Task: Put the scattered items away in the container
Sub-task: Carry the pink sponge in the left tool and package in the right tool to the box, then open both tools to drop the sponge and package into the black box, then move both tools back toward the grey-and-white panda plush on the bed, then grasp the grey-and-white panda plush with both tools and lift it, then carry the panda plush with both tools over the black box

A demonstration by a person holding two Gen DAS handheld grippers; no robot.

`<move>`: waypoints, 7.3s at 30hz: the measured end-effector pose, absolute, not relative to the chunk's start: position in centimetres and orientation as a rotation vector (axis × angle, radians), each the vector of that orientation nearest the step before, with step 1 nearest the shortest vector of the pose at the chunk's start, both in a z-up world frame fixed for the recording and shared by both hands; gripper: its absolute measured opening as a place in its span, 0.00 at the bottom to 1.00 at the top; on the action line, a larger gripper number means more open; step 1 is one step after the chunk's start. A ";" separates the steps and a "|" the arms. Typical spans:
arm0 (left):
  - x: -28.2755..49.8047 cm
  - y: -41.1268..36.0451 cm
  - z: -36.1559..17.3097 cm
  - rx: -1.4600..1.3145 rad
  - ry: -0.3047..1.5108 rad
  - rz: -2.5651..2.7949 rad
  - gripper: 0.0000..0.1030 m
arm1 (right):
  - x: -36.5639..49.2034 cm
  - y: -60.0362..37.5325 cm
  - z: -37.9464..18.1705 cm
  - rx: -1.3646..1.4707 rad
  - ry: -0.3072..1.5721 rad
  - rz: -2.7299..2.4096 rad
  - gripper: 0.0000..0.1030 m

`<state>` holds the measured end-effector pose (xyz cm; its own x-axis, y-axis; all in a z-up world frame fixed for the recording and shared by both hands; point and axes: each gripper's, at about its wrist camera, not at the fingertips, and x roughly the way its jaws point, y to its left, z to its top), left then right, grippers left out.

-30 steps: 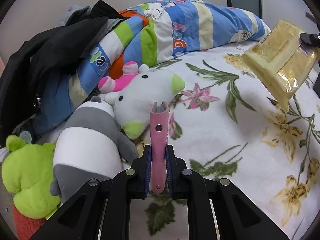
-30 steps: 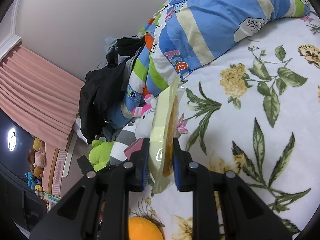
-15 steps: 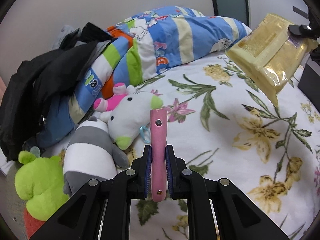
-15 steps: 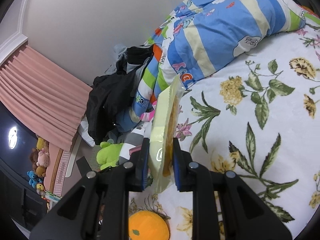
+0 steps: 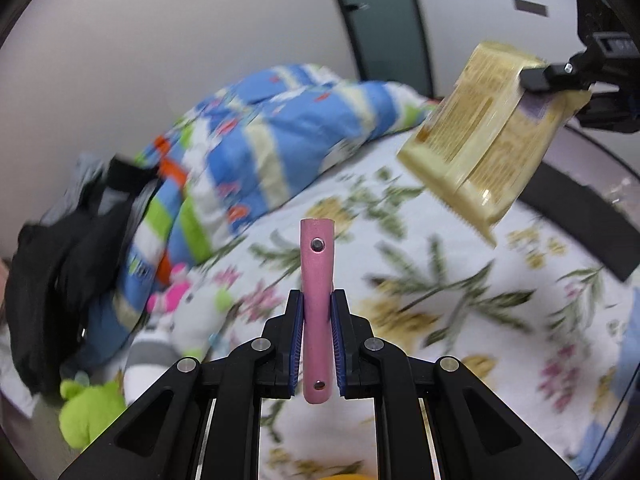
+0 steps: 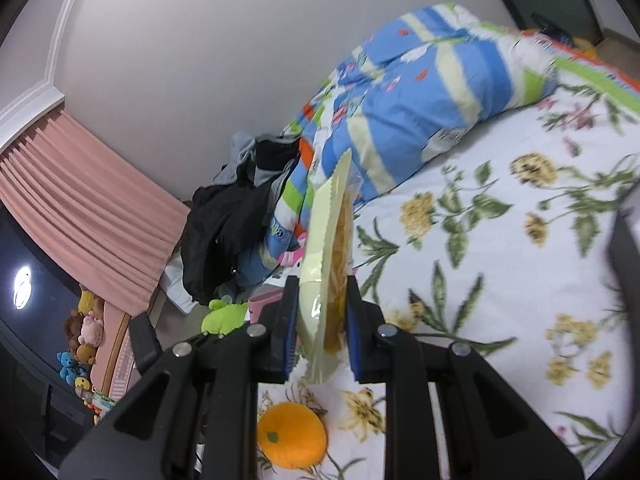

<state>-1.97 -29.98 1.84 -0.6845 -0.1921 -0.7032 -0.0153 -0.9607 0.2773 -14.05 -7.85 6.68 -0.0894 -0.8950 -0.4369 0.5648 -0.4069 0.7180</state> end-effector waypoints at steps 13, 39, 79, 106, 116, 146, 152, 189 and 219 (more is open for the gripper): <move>-7.5 -4.4 7.2 1.167 -0.633 -3.123 0.13 | -16.3 16.2 8.5 1.047 -0.568 -2.024 0.20; -9.4 3.6 5.2 1.209 -0.551 -3.140 0.13 | -15.3 18.8 8.3 1.163 -0.265 -2.213 0.51; 25.2 -48.3 4.0 1.008 0.011 -2.326 0.12 | 6.7 -22.9 6.2 1.189 0.093 -1.519 0.58; 14.8 -55.4 -12.2 1.103 0.502 -2.465 0.12 | -1.7 -33.8 -7.1 1.414 -0.039 -1.429 0.59; 15.0 -59.9 -9.9 1.011 0.504 -2.445 0.12 | -1.1 -38.2 -6.3 1.406 -0.076 -1.355 0.66; 10.5 -62.3 -13.0 1.085 0.270 -2.495 0.83 | 5.1 -59.9 -11.4 1.534 0.167 -1.295 1.00; 9.8 -63.8 -14.8 1.106 0.281 -2.440 1.00 | 5.4 -62.5 -14.0 1.574 0.328 -1.351 1.00; 12.6 -47.8 -0.3 0.958 0.090 -2.592 0.67 | 5.8 -42.8 -1.0 1.278 0.022 -1.334 0.61; -3.5 1.6 6.2 1.191 -0.024 -3.116 0.70 | -15.4 10.4 8.3 1.361 -0.156 -1.911 0.67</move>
<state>-3.51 1.64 6.19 -0.7286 0.1755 -0.6621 -0.1857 -0.9810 -0.0557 -15.41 10.38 8.35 -0.1327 -0.6430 -0.7543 0.5125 -0.6959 0.5030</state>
